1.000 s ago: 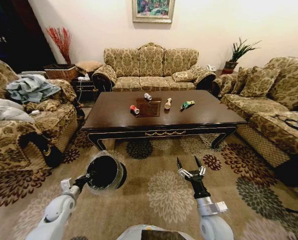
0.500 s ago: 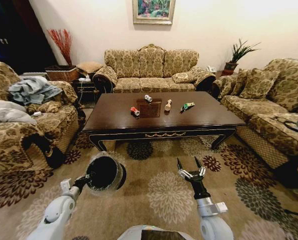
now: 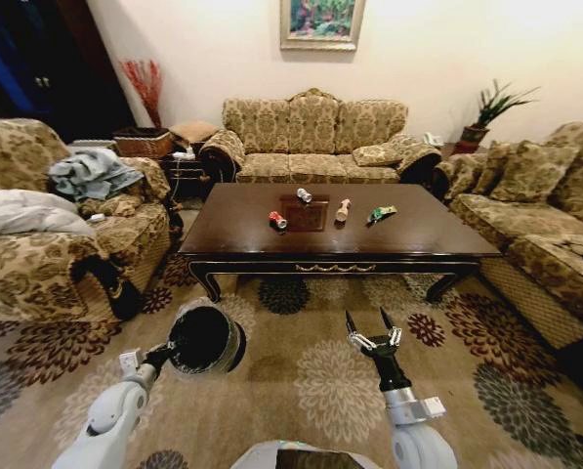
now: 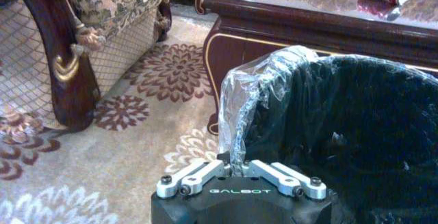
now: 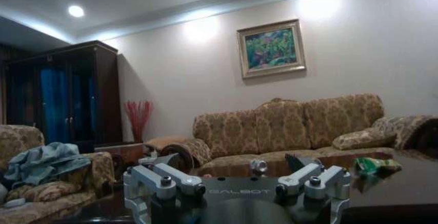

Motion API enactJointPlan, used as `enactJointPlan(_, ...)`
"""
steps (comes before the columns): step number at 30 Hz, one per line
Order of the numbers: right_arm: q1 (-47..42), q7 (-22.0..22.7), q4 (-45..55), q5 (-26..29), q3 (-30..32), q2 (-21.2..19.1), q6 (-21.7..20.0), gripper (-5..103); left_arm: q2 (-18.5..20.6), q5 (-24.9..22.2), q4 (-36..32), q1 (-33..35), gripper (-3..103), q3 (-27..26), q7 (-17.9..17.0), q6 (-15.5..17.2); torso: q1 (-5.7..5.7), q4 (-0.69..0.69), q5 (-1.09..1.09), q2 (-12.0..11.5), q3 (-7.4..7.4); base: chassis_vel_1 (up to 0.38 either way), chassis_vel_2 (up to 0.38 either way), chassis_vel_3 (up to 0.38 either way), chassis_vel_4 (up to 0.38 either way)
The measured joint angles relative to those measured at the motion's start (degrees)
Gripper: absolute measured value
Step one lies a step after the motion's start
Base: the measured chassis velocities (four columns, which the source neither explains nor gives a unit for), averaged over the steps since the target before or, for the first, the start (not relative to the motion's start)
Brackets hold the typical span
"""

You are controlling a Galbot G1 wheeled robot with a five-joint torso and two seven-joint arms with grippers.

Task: Move to the front of the table and place the trash on the table into the trash bin.

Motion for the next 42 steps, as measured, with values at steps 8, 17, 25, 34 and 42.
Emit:
enactJointPlan(8,-0.20,-0.04,-0.16,-0.14,-0.28,0.18,0.51,100,0.03,3.27,1.28,-0.18,2,0.13,2.06,-0.92,0.88,0.01,0.00,2.11,1.26,0.000,0.000,0.000,0.000)
enactJointPlan(17,-0.33,-0.32,-0.26,-0.16,-0.16,0.06,0.56,100,-0.76,4.91,1.28,-0.23,2,0.53,3.31,-0.93,1.64,0.01,0.00,3.72,2.08,0.000,0.000,0.000,0.000)
enactJointPlan(25,-0.47,-0.44,-0.31,-0.17,-0.21,0.05,0.66,100,-1.17,5.52,1.35,-0.28,2,0.74,3.52,-0.89,2.47,0.00,0.00,5.69,3.20,0.000,0.000,0.000,0.000)
enactJointPlan(34,-0.22,-0.59,-0.45,-0.37,-0.23,0.16,1.04,100,-1.67,8.47,2.54,-0.70,2,0.84,4.63,-1.08,3.64,0.01,0.00,8.33,4.69,0.000,0.000,0.000,0.000)
enactJointPlan(42,-0.29,-0.96,-0.86,-0.36,-0.15,0.26,1.44,100,-2.70,9.22,2.69,-0.60,2,1.59,4.71,-1.68,4.56,0.00,-0.01,10.40,5.85,0.000,0.000,0.000,0.000)
